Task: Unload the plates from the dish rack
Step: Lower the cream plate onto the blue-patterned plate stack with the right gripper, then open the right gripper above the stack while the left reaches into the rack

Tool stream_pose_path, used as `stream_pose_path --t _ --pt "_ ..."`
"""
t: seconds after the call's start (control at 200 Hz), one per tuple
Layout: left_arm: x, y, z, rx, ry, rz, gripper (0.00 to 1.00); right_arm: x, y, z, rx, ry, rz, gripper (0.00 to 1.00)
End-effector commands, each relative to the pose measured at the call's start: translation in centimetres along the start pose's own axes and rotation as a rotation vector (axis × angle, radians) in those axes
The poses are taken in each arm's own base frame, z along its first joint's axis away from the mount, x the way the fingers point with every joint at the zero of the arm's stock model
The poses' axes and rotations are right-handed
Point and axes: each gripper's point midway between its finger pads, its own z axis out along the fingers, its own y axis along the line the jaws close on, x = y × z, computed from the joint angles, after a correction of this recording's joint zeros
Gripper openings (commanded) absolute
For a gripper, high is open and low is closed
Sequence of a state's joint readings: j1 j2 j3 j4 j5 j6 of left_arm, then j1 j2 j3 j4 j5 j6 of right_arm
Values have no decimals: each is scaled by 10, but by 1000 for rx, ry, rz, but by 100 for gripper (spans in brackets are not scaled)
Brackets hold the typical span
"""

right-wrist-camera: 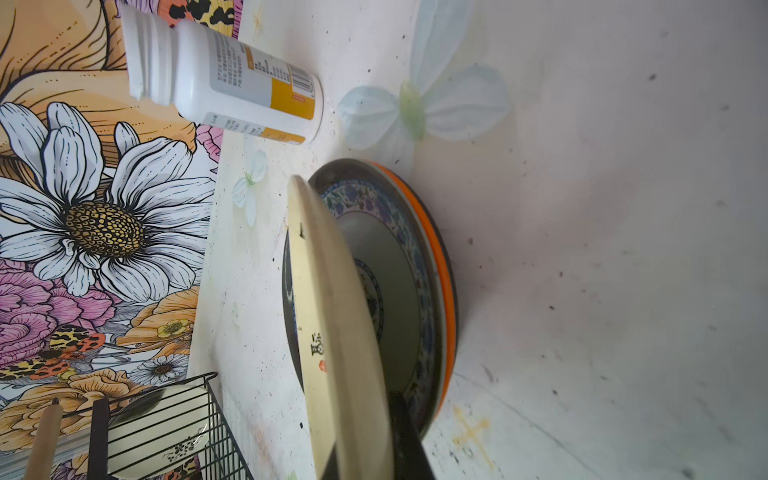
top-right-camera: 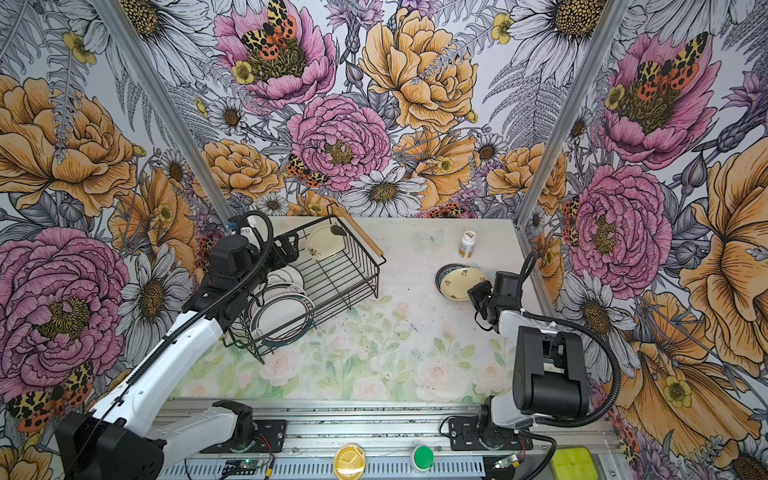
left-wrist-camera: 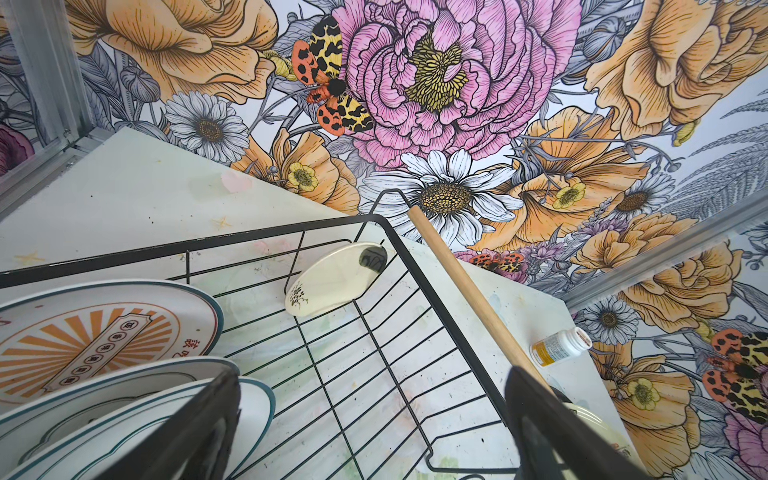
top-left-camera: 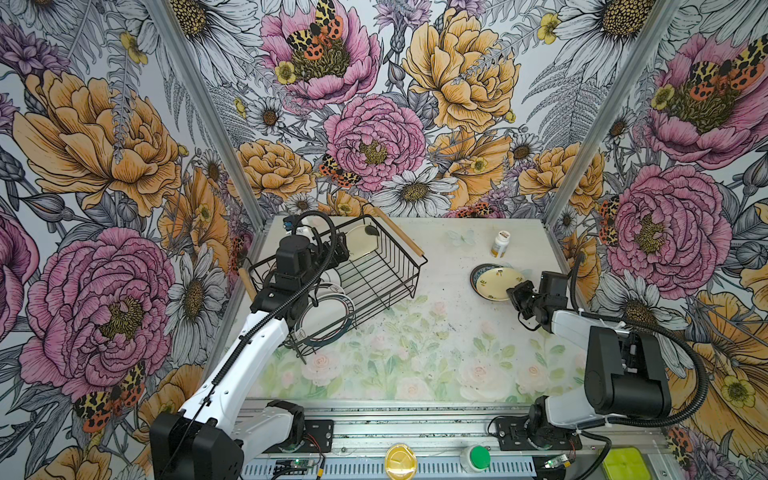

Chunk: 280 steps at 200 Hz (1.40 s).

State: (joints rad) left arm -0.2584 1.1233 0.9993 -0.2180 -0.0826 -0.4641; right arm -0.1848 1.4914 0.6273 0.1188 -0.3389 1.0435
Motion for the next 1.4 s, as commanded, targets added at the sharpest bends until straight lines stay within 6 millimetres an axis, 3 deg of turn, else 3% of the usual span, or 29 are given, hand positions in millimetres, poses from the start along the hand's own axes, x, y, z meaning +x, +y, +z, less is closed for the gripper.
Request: stream_pose_path --t 0.0,0.245,0.45,0.61,1.396 --pt "-4 -5 -2 37 -15 14 99 -18 24 2 -74 -42 -10 1" --pt "-1 -6 1 44 0 18 99 -18 22 13 -60 -10 4 10" --pt "3 -7 5 55 15 20 99 -16 18 13 -21 3 -9 32" --pt "4 -8 6 63 23 20 99 -15 13 14 19 12 -24 40" --pt "9 -7 7 54 50 58 99 -10 7 8 362 -1 -300 50"
